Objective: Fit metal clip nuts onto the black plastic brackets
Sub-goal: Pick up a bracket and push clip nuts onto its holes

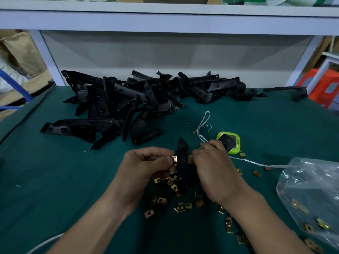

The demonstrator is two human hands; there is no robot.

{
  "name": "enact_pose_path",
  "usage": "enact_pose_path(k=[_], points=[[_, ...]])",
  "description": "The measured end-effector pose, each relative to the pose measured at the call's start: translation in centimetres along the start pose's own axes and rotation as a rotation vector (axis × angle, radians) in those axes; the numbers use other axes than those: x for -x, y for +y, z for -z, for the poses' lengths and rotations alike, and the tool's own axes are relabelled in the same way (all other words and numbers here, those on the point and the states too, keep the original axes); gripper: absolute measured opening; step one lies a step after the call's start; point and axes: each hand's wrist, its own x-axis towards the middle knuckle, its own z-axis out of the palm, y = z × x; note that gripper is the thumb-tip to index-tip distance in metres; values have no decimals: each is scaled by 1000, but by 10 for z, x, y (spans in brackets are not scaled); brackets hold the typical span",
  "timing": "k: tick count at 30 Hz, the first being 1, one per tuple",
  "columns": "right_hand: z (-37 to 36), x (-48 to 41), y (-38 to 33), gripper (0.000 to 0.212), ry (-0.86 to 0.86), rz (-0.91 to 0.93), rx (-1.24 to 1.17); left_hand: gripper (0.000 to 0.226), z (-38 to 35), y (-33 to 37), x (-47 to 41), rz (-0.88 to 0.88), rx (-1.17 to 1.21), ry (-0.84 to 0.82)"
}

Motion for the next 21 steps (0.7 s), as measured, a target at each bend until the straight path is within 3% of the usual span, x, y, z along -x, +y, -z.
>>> enact_pose_path(k=[7, 13, 18, 21], points=[[-2, 0, -6, 19, -121, 19, 198, 19, 1, 0, 1, 36, -23, 76], [0, -2, -9, 26, -144, -1, 220, 10, -1, -5, -2, 89, 6, 200], [2, -2, -8, 25, -136, -18, 196, 23, 0, -2, -3, 106, 65, 206], [1, -1, -11, 19, -102, -16, 172, 14, -1, -4, -1, 109, 35, 163]])
